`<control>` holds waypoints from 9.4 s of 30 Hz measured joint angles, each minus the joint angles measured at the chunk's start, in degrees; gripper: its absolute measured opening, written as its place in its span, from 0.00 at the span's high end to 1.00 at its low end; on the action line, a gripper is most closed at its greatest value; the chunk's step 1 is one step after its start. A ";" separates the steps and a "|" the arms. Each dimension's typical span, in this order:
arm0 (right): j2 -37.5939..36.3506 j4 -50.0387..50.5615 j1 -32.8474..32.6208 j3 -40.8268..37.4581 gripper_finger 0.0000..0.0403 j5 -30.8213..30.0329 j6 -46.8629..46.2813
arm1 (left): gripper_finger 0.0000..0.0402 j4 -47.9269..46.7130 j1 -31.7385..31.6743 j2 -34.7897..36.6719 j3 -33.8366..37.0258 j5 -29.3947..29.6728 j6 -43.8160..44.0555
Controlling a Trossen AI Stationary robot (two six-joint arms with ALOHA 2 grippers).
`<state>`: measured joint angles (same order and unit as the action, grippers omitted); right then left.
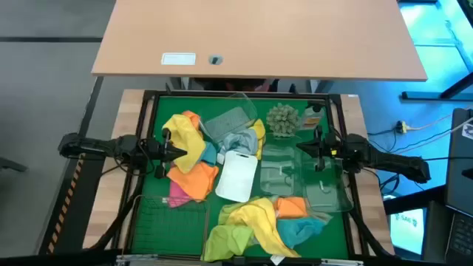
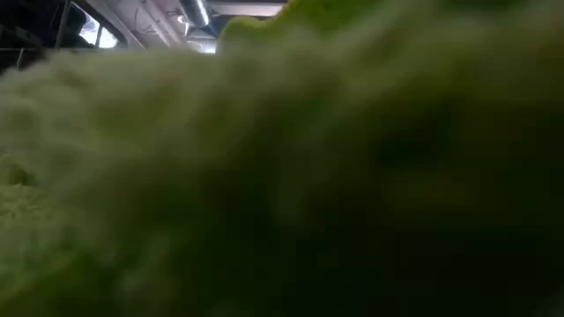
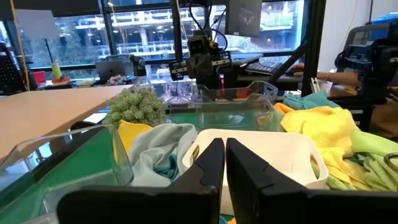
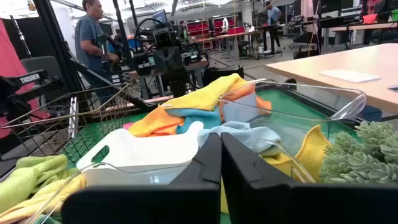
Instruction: Sort microfiber towel by color & place in baskets
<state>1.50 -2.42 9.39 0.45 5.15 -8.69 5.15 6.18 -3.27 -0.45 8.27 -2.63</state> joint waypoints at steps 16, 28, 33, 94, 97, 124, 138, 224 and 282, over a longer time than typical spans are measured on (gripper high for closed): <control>0.00 -0.02 0.00 0.00 1.00 0.00 0.00 | 0.97 0.00 0.01 0.01 0.00 -0.01 0.00; 0.00 -0.01 0.02 0.00 1.00 0.00 0.00 | 0.97 0.00 0.01 0.01 0.01 -0.01 0.00; -0.01 -0.02 0.02 0.00 1.00 -1.05 0.02 | 0.97 0.00 0.01 0.00 0.00 0.00 0.00; 64.87 24.20 -28.39 60.72 0.39 1.08 -7.44 | 0.97 -0.04 0.00 0.02 0.02 1.54 -0.94; 70.04 27.43 -32.57 63.66 0.41 -3.75 -7.45 | 0.97 -0.05 0.01 0.00 0.02 1.53 -0.92; 92.39 28.09 -39.01 64.74 0.41 -6.08 -1.38 | 0.97 -0.04 0.00 0.00 0.00 1.53 -0.85; 97.40 27.82 -39.01 64.81 0.41 -5.65 -1.38 | 0.97 -0.06 0.00 0.02 0.01 1.53 -0.83; 52.28 92.38 -38.99 90.25 0.99 -13.29 -43.42 | 0.97 -0.13 0.00 0.02 0.00 1.68 -0.85; 54.90 75.95 -38.99 46.60 0.41 -0.87 -43.39 | 0.95 2.72 -0.04 0.01 0.00 8.02 5.60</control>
<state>56.40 73.54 -29.61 47.05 4.28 -52.07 7.87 6.14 -3.26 -0.45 16.29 2.97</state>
